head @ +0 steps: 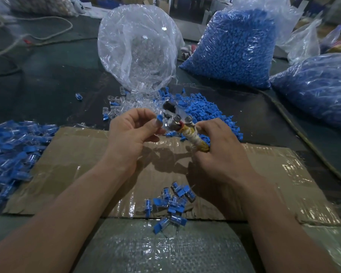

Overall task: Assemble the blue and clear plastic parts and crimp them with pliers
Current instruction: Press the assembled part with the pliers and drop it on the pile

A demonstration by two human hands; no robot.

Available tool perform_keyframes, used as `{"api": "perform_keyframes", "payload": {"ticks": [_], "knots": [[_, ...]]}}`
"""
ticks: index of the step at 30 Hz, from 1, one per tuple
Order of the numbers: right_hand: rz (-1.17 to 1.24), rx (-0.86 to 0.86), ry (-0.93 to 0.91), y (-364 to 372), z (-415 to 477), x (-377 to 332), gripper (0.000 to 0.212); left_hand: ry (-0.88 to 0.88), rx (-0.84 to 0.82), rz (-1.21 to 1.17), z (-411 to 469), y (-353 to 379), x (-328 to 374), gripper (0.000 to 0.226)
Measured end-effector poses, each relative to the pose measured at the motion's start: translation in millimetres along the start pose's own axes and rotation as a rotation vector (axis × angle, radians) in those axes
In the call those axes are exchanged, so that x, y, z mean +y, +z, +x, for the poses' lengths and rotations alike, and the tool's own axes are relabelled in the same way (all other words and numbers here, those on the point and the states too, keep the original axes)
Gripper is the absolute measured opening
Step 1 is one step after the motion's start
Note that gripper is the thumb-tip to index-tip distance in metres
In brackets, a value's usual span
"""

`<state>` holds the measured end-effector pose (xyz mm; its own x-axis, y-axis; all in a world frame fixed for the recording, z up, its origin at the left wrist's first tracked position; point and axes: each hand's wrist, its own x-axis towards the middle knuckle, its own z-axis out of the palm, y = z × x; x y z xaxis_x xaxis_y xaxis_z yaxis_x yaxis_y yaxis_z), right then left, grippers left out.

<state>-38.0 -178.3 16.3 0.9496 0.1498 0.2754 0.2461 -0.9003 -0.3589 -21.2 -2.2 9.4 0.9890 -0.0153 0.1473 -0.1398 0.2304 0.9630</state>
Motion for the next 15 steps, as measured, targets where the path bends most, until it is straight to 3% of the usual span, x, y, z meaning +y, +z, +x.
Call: {"api": "perform_keyframes", "payload": {"ticks": [15], "knots": [[0.015, -0.093, -0.017, 2.0, 0.2, 0.3, 0.029, 0.031, 0.001, 0.037, -0.3, 0.0, -1.8, 0.011]]}}
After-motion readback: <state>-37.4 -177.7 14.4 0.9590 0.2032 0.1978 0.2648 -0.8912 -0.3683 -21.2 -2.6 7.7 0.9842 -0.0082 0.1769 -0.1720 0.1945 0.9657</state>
